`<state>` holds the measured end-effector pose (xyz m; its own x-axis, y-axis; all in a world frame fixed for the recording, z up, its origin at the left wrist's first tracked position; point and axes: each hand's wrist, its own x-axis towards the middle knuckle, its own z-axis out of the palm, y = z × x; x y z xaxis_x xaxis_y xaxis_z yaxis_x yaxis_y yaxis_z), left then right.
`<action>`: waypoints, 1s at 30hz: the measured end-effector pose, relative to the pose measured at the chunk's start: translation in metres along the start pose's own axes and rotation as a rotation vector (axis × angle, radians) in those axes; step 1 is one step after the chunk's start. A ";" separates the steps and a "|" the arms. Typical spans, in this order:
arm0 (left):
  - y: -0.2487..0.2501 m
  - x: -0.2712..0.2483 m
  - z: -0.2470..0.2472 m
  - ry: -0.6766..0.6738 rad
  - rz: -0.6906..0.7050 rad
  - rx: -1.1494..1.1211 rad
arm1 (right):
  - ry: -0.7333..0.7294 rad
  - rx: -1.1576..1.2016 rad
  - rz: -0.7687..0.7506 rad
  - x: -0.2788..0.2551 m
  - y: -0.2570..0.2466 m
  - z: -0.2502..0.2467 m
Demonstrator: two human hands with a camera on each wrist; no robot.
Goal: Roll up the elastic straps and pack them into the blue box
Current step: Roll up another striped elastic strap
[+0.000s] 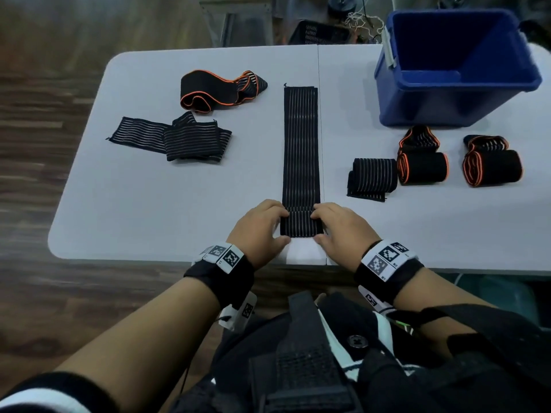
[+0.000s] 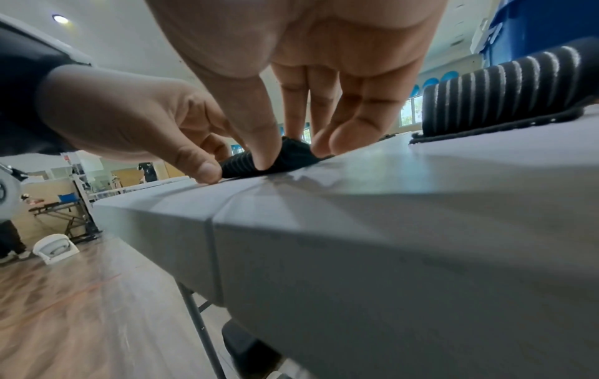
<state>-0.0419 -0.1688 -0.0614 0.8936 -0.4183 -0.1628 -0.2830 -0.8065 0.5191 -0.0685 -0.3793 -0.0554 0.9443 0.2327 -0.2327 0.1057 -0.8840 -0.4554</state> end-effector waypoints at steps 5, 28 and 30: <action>0.001 -0.001 -0.004 0.019 -0.037 -0.103 | 0.001 0.174 0.068 -0.006 -0.002 -0.007; 0.011 0.027 -0.002 0.147 -0.375 -0.350 | 0.187 0.305 0.243 0.017 0.003 -0.006; 0.012 0.027 -0.003 0.129 -0.355 -0.332 | 0.164 0.248 0.230 0.016 0.002 -0.005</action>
<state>-0.0197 -0.1889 -0.0569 0.9563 -0.0702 -0.2840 0.1540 -0.7045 0.6928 -0.0513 -0.3794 -0.0564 0.9740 -0.0461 -0.2218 -0.1748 -0.7758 -0.6063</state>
